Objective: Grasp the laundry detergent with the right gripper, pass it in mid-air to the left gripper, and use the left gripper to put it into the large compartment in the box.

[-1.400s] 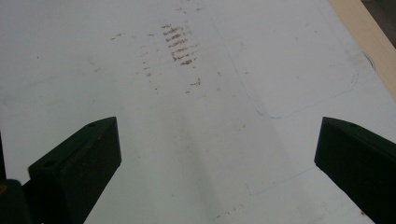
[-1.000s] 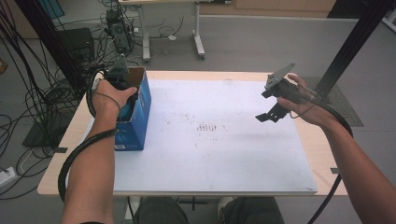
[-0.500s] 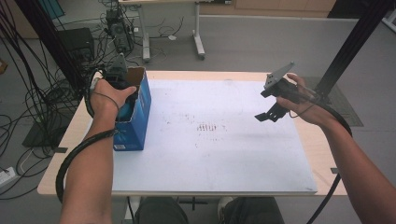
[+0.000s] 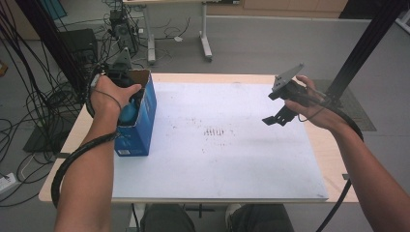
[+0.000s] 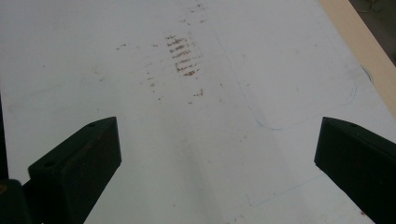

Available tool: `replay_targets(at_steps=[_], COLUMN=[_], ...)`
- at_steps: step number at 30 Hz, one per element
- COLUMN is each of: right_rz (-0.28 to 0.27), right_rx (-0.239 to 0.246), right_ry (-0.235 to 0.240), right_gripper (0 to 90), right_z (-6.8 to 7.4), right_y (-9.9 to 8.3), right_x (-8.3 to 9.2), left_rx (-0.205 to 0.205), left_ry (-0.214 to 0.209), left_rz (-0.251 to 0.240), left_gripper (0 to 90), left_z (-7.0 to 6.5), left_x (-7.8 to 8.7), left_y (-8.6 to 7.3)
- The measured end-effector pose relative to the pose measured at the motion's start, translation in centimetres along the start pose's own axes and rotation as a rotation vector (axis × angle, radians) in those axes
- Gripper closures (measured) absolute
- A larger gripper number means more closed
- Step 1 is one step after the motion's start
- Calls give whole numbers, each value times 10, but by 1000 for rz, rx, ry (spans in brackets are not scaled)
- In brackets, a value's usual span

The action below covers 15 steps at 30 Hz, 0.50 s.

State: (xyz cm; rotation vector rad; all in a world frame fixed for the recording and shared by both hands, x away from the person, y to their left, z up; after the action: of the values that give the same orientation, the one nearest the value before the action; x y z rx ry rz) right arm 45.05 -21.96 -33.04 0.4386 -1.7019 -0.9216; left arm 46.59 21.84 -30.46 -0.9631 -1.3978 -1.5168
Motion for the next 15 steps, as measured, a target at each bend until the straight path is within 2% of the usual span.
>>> replay_targets(at_steps=[10, 15], right_rz=[2, 9], right_rx=[-4, -18], right_ry=[-3, -18], right_gripper=[3, 3], right_z=[3, 0], right_y=[2, 3], right_x=[3, 4], left_rx=[-10, -46], left_ry=[-32, -55], left_rz=[-53, -94], left_gripper=[244, 218], left_z=[-5, -18], left_x=[35, 54], left_y=[0, 6])
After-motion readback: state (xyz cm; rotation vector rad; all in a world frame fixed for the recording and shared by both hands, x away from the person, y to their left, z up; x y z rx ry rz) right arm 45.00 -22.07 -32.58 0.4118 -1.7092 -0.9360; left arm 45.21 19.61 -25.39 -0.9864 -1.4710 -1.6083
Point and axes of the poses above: each handheld gripper's, and its own axes: x roughly backward along the jaws, y roughly out of its top, z roughly to its left, the point moved 7 cm from there along -x, roughly forward along the jaws, and after that the axes turned 13 degrees about -z, right-handed, at the moved point
